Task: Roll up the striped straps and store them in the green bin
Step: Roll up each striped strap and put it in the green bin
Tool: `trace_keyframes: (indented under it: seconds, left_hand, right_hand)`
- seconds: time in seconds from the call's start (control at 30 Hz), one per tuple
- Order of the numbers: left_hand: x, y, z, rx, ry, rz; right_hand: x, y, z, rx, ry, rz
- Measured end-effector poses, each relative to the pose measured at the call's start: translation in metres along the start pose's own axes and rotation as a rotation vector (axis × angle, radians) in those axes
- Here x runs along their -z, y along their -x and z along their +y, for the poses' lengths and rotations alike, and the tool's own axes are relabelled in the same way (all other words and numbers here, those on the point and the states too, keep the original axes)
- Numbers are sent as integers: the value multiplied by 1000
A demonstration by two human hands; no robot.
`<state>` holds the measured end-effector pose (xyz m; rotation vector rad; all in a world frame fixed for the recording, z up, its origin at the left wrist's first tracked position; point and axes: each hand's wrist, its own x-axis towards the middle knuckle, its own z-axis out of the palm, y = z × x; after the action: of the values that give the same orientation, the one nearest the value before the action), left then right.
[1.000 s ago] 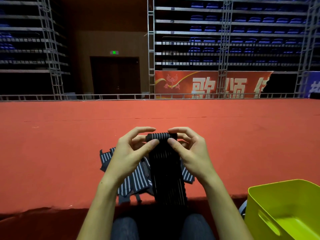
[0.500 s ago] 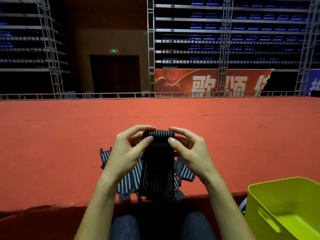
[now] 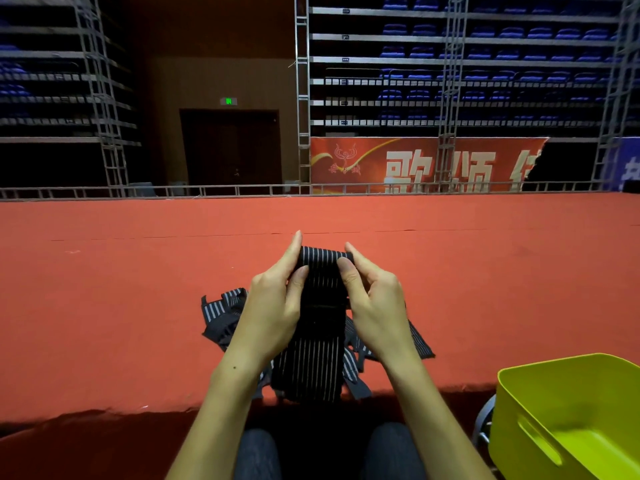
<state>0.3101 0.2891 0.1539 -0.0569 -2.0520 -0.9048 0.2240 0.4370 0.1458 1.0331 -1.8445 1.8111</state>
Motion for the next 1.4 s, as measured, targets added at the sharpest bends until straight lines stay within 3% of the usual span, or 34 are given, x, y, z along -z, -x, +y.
trace_keyframes:
  seconds: [0.23, 0.53, 1.1, 1.4]
  left_hand:
    - [2, -1, 1, 94, 278, 78]
    - [2, -6, -1, 258, 445, 135]
    - [7, -2, -4, 101, 468, 7]
    - [2, 1, -4, 224, 478, -73]
  right_hand:
    - [8, -1, -2, -52, -244, -40]
    - [12, 1, -1, -16, -316, -129]
    - [23, -1, -3, -157, -297, -204]
    - [24, 0, -1, -80, -335, -124]
